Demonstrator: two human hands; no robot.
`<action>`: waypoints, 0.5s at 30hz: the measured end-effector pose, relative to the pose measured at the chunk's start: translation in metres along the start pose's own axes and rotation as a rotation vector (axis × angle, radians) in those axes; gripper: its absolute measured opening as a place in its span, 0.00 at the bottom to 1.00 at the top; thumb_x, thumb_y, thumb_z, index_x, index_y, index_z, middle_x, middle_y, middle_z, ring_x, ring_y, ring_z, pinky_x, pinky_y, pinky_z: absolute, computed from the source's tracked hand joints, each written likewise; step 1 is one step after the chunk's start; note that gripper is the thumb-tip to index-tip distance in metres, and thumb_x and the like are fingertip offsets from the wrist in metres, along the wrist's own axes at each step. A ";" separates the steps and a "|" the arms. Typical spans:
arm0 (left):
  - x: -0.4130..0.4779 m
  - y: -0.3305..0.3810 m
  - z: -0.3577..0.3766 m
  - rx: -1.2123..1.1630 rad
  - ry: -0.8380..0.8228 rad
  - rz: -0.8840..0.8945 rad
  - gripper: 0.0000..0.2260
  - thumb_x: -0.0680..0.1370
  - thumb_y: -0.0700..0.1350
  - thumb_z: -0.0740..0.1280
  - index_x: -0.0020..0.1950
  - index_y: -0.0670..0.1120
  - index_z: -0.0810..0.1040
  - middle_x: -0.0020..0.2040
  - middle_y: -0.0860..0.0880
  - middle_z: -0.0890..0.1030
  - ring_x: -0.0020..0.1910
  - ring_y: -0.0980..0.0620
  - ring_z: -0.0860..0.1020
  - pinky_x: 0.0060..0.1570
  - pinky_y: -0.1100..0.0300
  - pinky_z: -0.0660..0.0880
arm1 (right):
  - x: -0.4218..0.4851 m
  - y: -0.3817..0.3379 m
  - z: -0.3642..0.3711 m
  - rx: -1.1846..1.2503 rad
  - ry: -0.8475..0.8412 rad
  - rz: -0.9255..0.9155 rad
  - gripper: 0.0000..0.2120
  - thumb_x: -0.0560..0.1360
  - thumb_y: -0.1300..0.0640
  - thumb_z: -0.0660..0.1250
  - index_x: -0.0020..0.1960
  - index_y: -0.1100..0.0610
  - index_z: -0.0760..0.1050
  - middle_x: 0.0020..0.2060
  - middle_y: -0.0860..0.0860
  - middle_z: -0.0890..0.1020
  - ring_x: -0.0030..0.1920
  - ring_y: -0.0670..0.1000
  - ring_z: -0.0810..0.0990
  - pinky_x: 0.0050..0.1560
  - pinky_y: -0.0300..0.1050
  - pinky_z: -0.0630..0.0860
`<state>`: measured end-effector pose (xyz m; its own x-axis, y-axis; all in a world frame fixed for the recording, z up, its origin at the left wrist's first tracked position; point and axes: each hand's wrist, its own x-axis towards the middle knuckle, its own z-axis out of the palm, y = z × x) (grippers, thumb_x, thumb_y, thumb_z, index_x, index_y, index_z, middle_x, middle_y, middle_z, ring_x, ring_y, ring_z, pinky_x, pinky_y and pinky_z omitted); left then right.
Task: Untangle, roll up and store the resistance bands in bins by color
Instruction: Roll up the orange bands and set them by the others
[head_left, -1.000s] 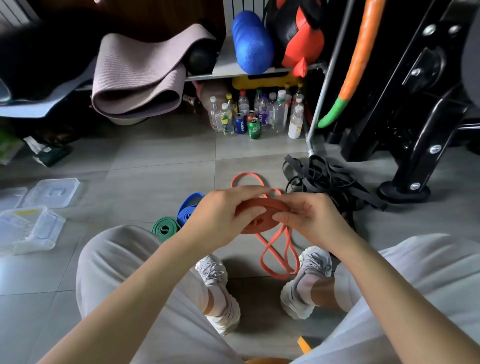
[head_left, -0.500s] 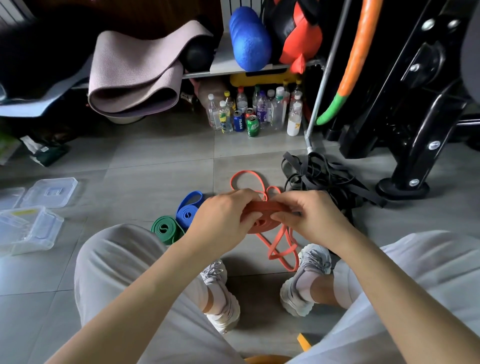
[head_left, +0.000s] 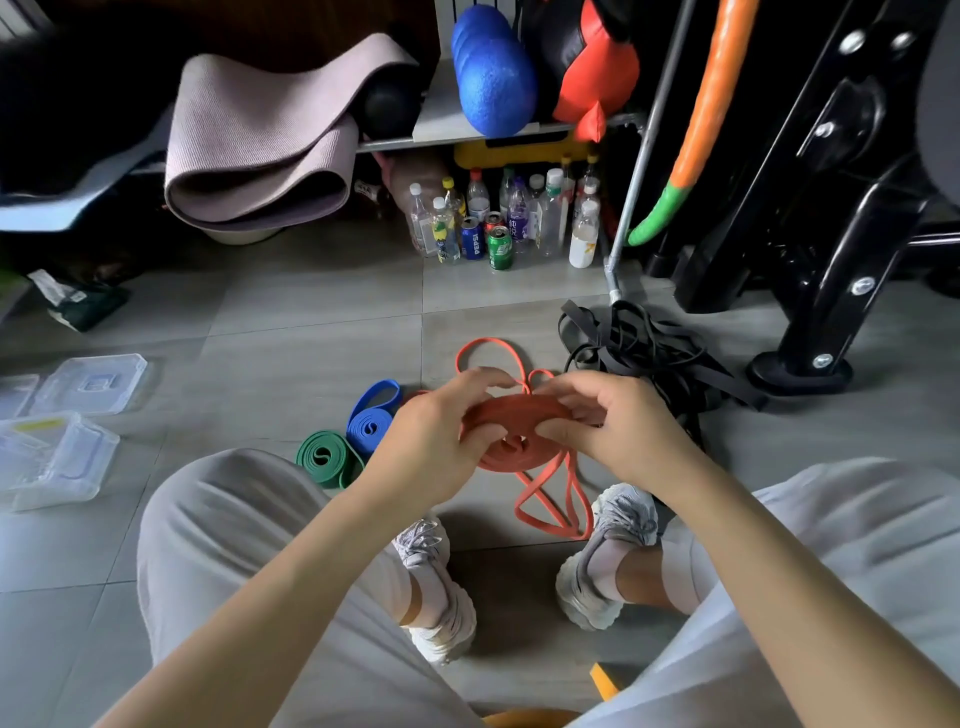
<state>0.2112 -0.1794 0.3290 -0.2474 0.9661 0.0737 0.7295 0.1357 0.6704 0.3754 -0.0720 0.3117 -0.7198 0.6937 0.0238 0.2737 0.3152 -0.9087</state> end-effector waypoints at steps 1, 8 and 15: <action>-0.001 -0.003 -0.001 -0.092 0.015 -0.016 0.21 0.74 0.38 0.70 0.60 0.60 0.72 0.49 0.51 0.82 0.48 0.50 0.80 0.52 0.62 0.74 | -0.001 0.002 0.000 0.027 0.016 0.013 0.18 0.68 0.63 0.75 0.47 0.42 0.77 0.43 0.46 0.84 0.46 0.48 0.83 0.54 0.45 0.78; -0.009 -0.013 0.001 -0.496 0.110 -0.024 0.26 0.75 0.36 0.68 0.57 0.69 0.74 0.51 0.58 0.80 0.48 0.53 0.80 0.44 0.57 0.79 | -0.007 0.006 -0.001 0.278 0.128 0.103 0.15 0.66 0.66 0.74 0.46 0.49 0.79 0.36 0.42 0.83 0.39 0.38 0.82 0.45 0.30 0.76; -0.013 -0.006 0.012 -0.795 0.242 -0.132 0.21 0.75 0.30 0.65 0.57 0.56 0.76 0.50 0.47 0.81 0.43 0.53 0.82 0.33 0.62 0.78 | -0.012 0.001 0.000 0.201 0.213 -0.017 0.14 0.69 0.63 0.73 0.44 0.44 0.80 0.39 0.41 0.85 0.42 0.44 0.83 0.47 0.35 0.78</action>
<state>0.2180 -0.1898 0.3155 -0.4953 0.8671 0.0535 0.0410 -0.0382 0.9984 0.3839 -0.0803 0.3106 -0.5670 0.8167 0.1074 0.1153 0.2078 -0.9714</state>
